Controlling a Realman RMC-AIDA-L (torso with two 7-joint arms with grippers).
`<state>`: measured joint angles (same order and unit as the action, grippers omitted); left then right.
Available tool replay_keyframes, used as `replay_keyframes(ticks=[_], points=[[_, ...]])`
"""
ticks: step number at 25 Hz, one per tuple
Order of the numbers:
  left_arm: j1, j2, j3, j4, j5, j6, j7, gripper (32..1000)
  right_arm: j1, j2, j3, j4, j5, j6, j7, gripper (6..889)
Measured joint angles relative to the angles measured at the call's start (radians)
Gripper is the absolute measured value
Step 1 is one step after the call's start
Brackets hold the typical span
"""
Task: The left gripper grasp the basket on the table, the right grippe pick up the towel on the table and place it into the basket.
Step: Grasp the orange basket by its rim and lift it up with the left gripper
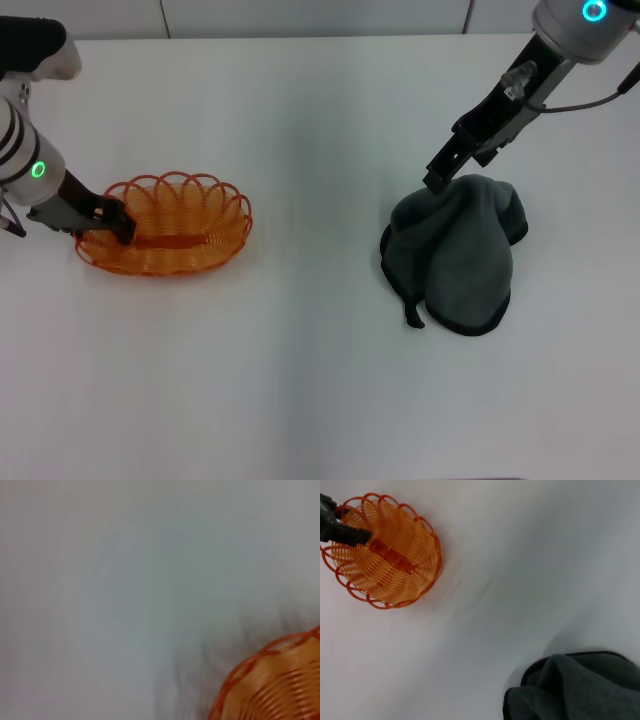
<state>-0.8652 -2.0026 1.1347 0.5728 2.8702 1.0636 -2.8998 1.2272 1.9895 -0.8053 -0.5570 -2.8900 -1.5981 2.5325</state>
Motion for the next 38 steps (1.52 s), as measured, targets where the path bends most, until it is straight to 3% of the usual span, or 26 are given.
replay_keyframes(ticks=[7, 12, 30, 38], points=[[0.002, 0.0004, 0.002, -0.003, -0.006, -0.006, -0.006, 563, 0.001, 0.000, 0.000, 0.001, 0.000, 0.003, 0.000, 830], [0.006, 0.0019, 0.001, -0.003, -0.009, -0.015, 0.007, 369, 0.002, 0.000, 0.000, 0.003, 0.000, 0.009, -0.006, 830], [0.005, 0.0102, -0.003, 0.004, -0.050, 0.007, 0.077, 270, 0.002, 0.000, 0.000, 0.006, 0.000, 0.011, -0.009, 831], [0.000, 0.0139, -0.034, 0.014, -0.061, 0.048, 0.104, 232, 0.001, 0.000, 0.001, 0.006, 0.000, 0.010, -0.010, 831]])
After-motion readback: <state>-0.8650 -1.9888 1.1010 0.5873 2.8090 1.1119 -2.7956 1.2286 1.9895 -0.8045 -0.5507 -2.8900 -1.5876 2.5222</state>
